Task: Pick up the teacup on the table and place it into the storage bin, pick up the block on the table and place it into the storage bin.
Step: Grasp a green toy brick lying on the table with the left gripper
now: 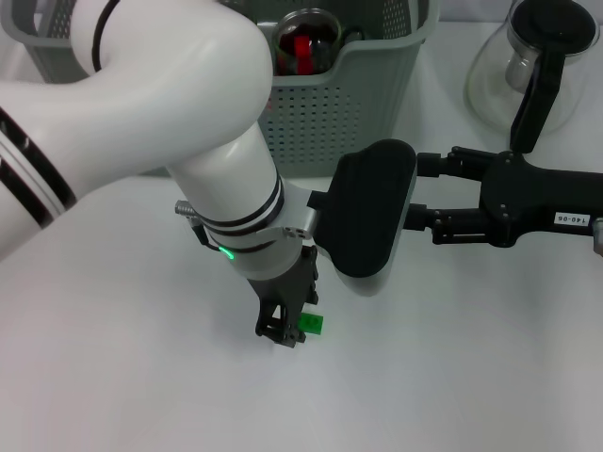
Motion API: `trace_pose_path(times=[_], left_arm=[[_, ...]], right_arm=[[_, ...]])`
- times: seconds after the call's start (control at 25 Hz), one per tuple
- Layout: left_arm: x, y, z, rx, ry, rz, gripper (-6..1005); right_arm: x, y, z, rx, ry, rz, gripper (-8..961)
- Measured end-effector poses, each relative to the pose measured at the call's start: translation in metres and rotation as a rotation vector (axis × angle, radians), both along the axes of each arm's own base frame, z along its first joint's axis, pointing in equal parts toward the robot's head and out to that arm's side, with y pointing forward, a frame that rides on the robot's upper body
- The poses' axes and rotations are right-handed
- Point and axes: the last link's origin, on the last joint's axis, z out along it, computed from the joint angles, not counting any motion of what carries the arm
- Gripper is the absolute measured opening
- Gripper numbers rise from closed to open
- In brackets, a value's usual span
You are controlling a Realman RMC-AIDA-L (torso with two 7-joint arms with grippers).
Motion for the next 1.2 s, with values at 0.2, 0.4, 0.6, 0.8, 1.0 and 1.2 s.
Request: trace_pose_path(times=[0.2,0.4,0.6,0.8,1.0,1.2], left_arm=[[0.0002,0.0005,-0.0002,-0.001,0.003,-0.001,445],[-0.0015,0.0017,-0.0014,-0.004,0.016,0.007,443],[-0.0004,0.0028,-0.0032,-0.011,0.02,0.017,440],[0.0016,0.0022,-0.0034,-0.019,0.019,0.019,438],[0.0035,0.0028,-0.0036,-0.015,0.021,0.023,436],[0.0043,0.0034,-0.0041,-0.011,0.017,0.023,434]], right_arm=[[-0.0005,0.0006,0.0,0.001,-0.001,0.001,944],[-0.0007,0.0009,0.0,0.002,-0.001,0.002,944],[-0.0007,0.0012,0.0,0.003,-0.002,0.002,945],[0.0005,0.0004,-0.0003,0.008,-0.004,0.006,945],[0.0016,-0.0004,-0.0012,0.006,-0.003,0.001,944],[0.0025,0.0001,-0.0018,0.01,-0.006,-0.003,944]])
